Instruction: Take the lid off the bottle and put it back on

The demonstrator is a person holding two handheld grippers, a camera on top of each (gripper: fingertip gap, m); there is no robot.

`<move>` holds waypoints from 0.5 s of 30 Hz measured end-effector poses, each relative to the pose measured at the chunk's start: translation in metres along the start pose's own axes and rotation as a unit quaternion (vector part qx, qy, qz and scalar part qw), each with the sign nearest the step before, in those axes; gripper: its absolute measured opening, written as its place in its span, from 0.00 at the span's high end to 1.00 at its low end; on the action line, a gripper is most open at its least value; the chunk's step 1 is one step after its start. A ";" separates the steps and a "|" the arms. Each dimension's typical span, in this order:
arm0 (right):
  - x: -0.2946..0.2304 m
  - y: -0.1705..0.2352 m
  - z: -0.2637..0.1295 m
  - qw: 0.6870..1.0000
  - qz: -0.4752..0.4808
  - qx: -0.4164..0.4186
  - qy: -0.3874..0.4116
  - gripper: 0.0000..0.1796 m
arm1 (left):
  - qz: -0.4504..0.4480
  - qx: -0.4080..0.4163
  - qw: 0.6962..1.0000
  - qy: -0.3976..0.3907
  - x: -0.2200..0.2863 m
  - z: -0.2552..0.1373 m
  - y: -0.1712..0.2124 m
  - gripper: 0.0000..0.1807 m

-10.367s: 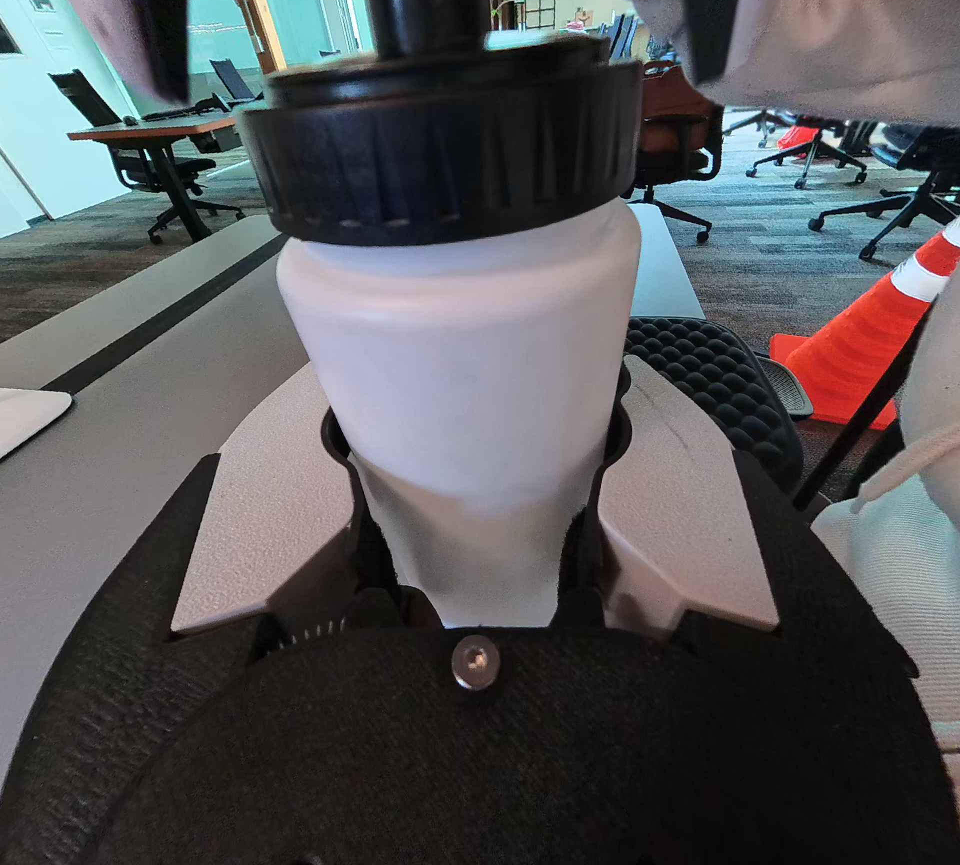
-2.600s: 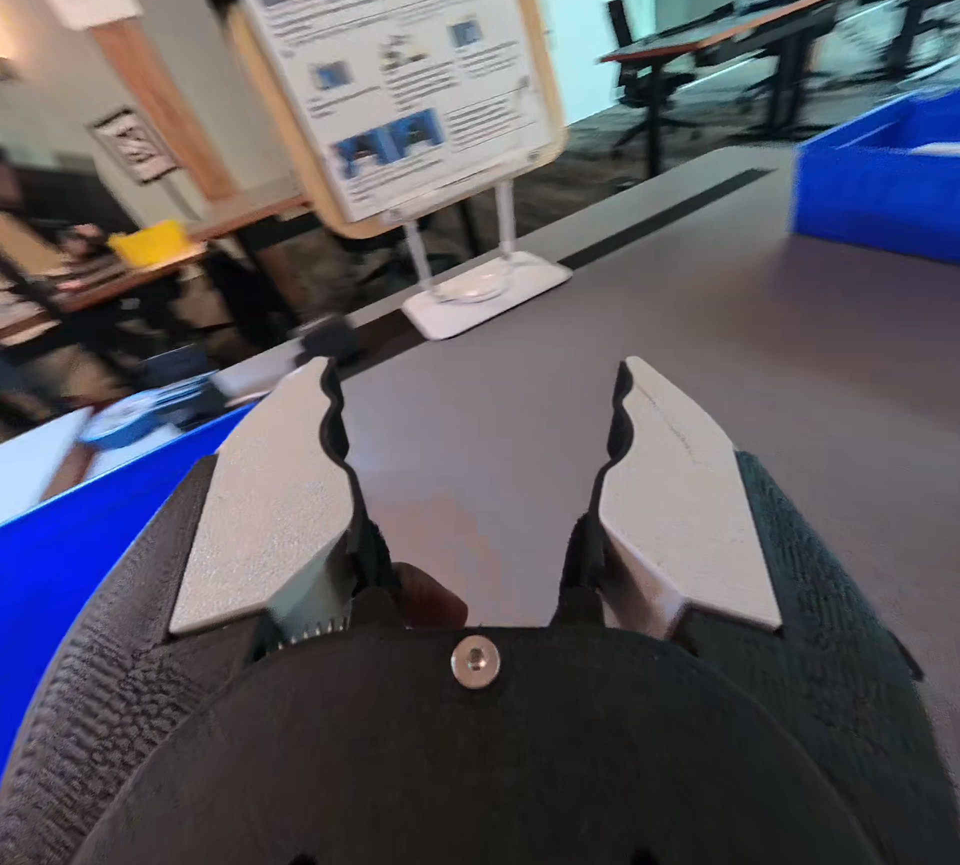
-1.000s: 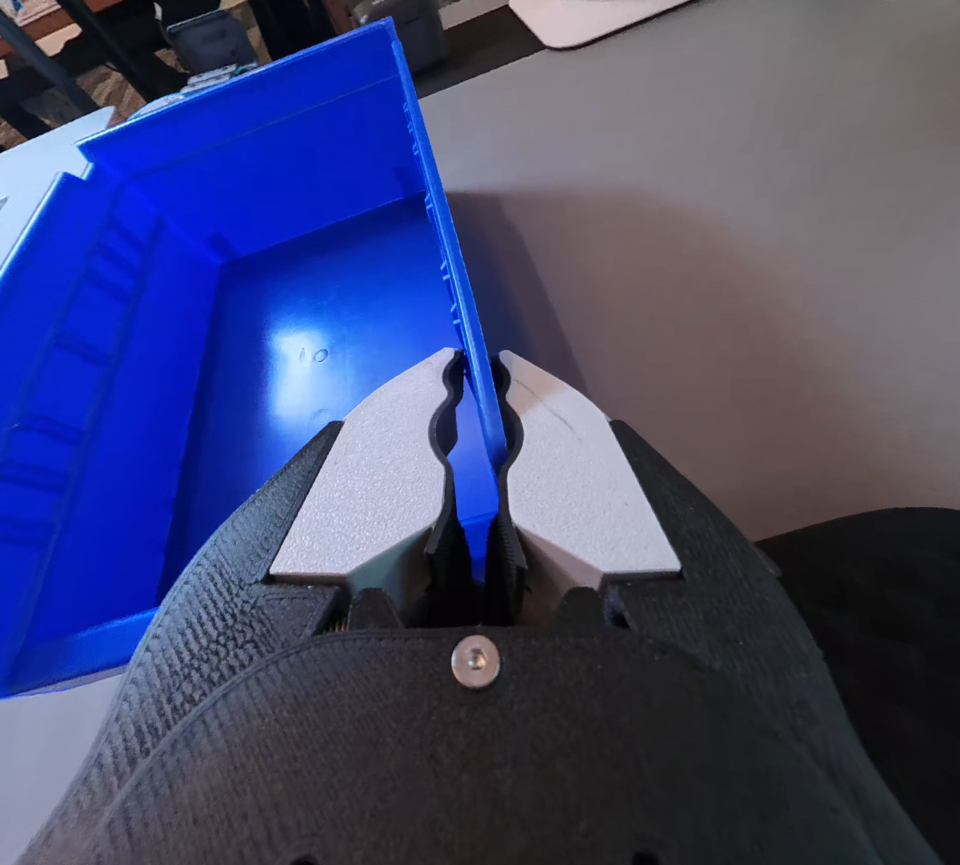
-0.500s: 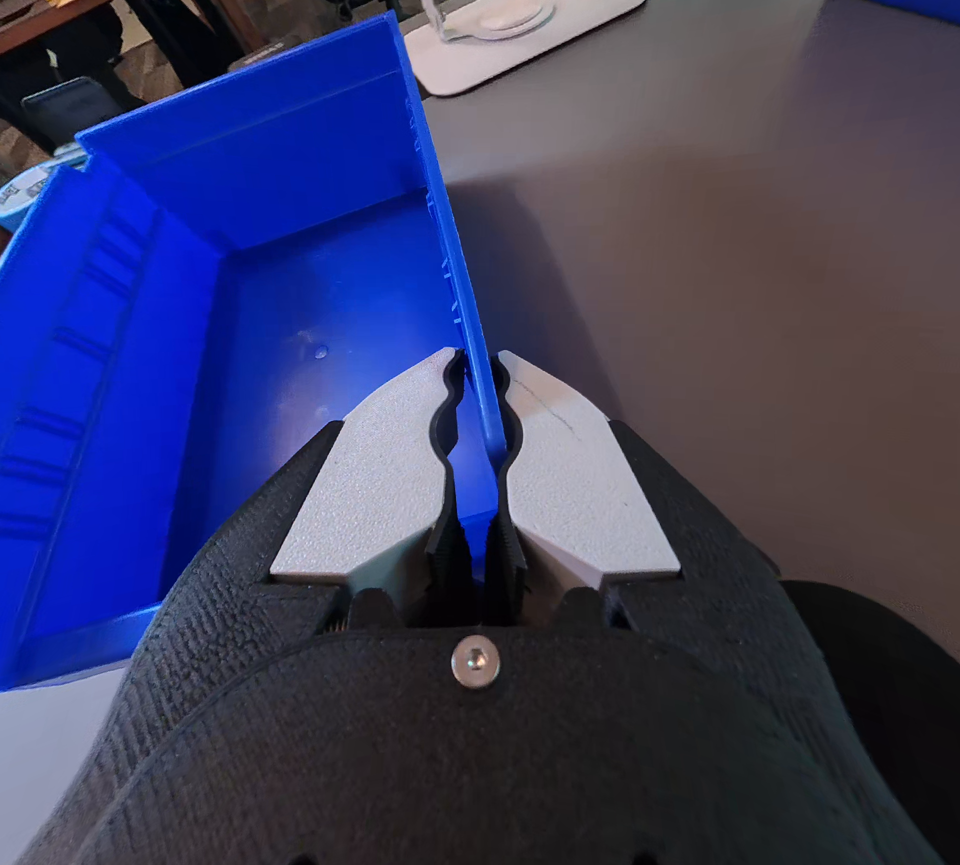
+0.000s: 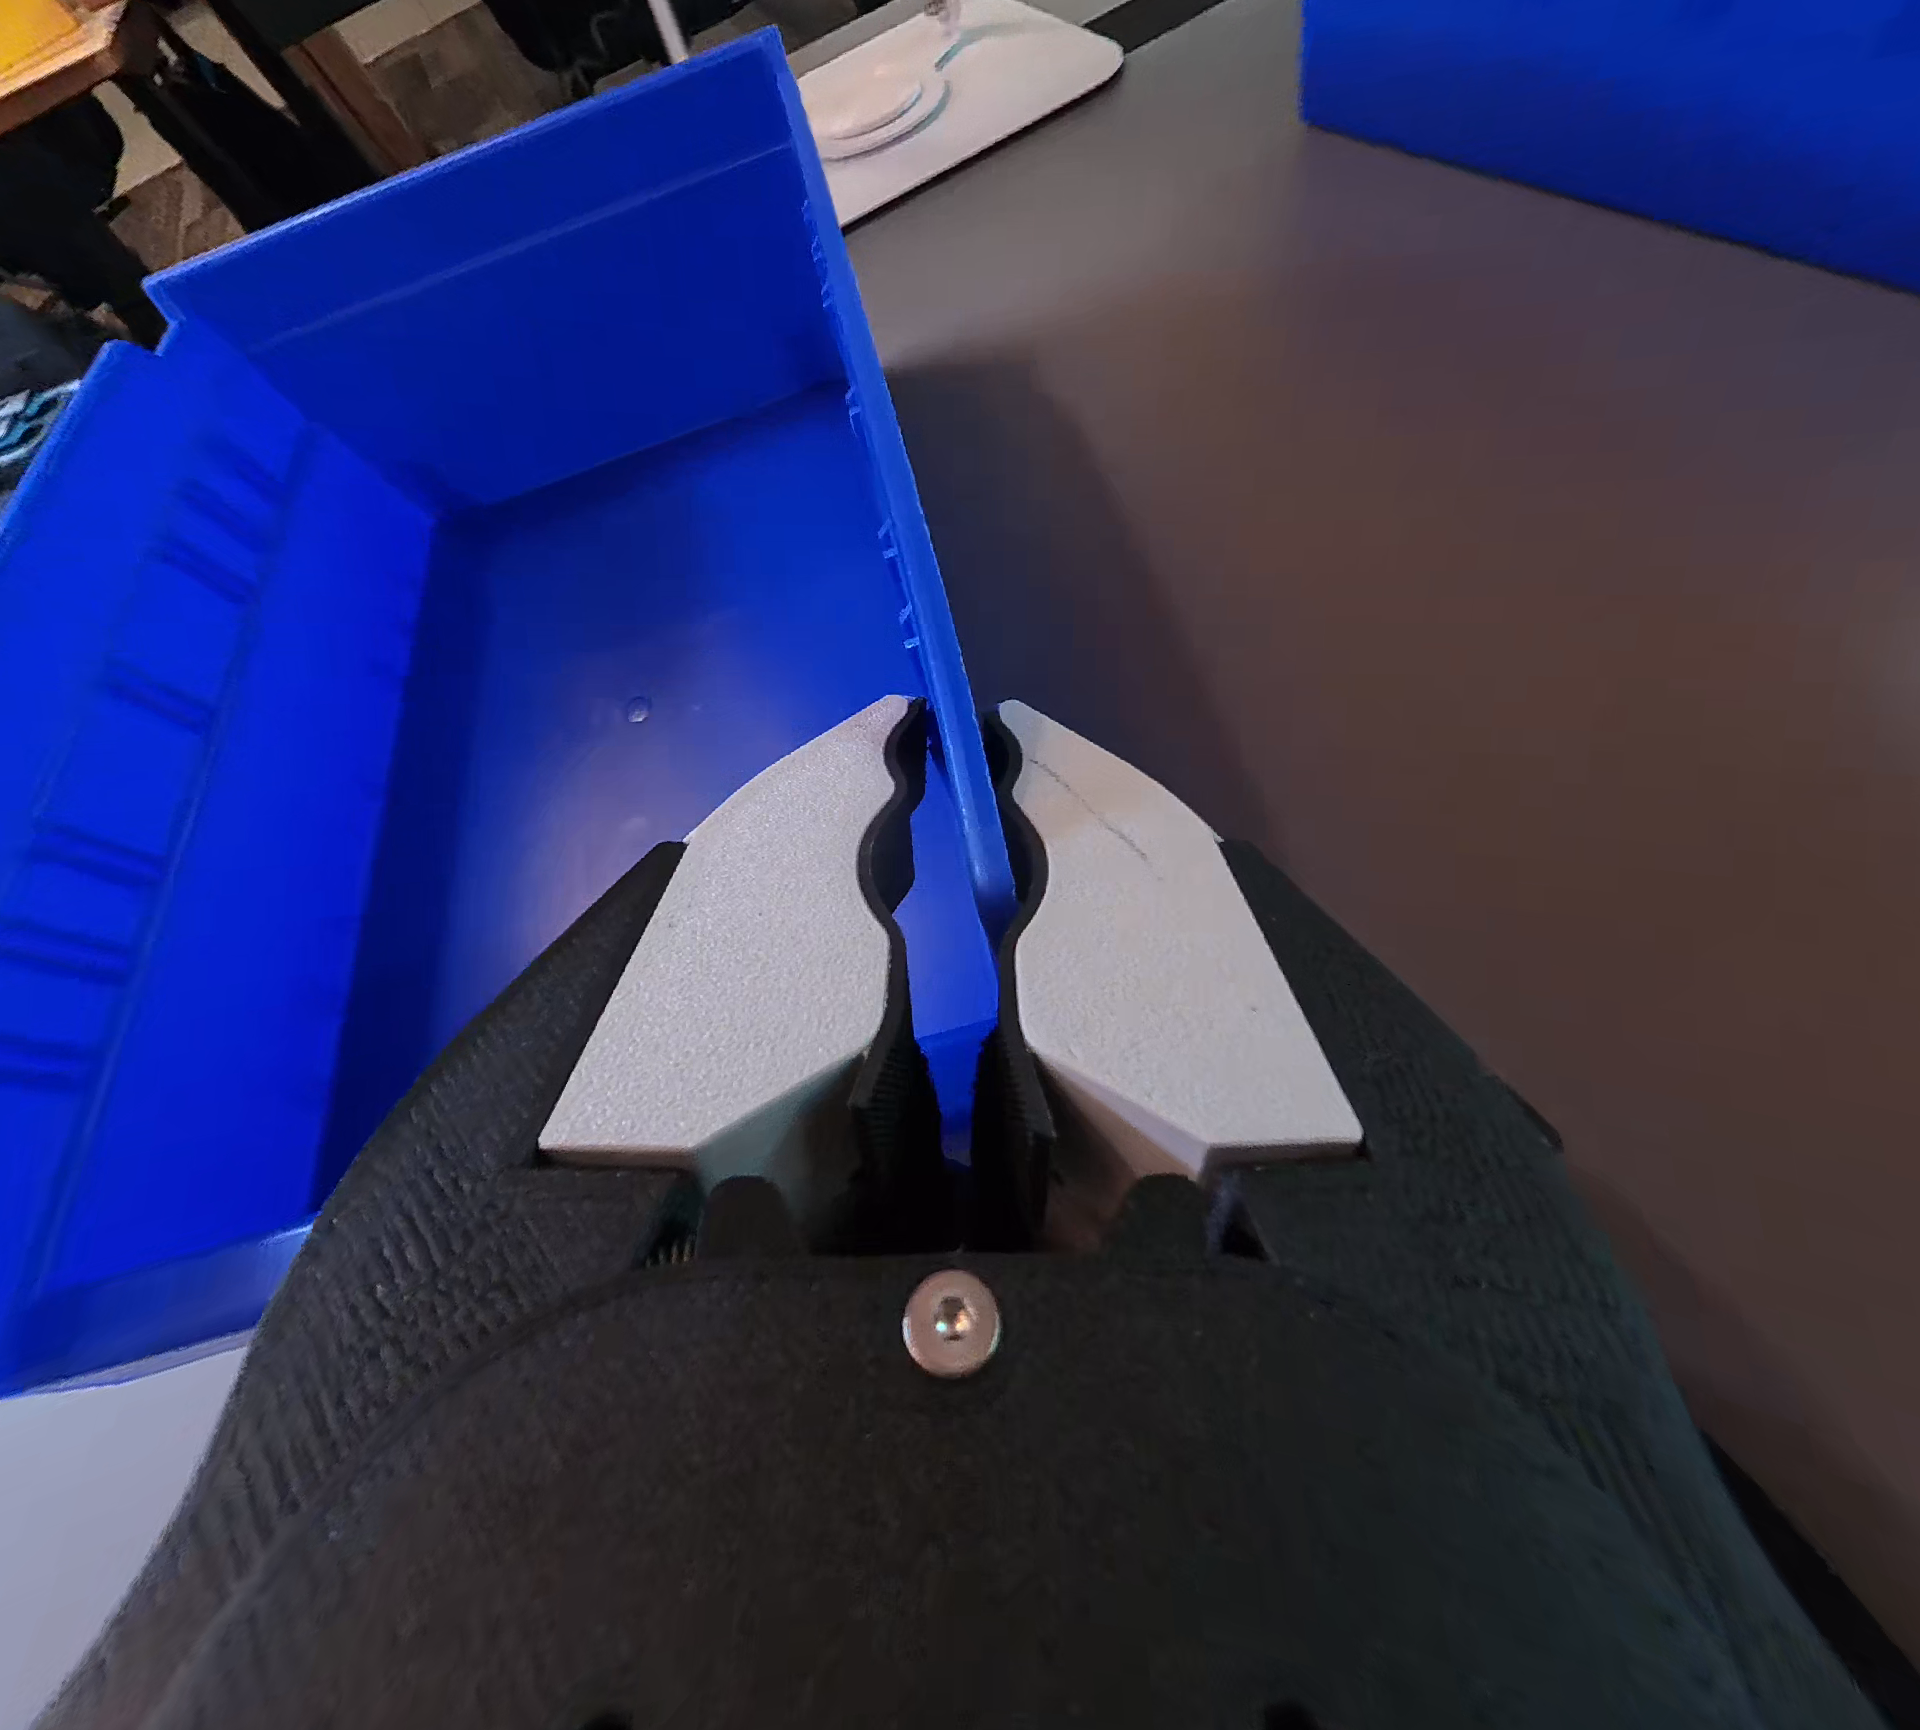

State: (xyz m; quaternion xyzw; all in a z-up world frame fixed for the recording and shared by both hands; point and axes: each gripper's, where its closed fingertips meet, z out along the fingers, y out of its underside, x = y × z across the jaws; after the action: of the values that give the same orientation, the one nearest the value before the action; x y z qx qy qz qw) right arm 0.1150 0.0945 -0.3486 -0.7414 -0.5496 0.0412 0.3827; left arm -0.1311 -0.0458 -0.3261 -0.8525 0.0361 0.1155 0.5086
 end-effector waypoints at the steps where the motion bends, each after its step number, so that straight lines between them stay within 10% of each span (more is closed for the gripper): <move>1: -0.001 -0.001 0.000 1.000 -0.004 0.000 0.000 0.92 | 0.002 0.003 1.000 0.002 0.002 0.001 -0.001 0.94; 15: -0.011 -0.011 0.004 1.000 0.003 0.004 0.010 0.92 | -0.020 0.015 0.999 0.028 0.017 0.012 -0.011 0.93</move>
State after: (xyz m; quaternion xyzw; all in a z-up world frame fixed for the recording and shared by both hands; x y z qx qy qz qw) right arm 0.1002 0.0881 -0.3486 -0.7416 -0.5436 0.0374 0.3912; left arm -0.1142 -0.0293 -0.3261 -0.8483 0.0347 0.0811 0.5222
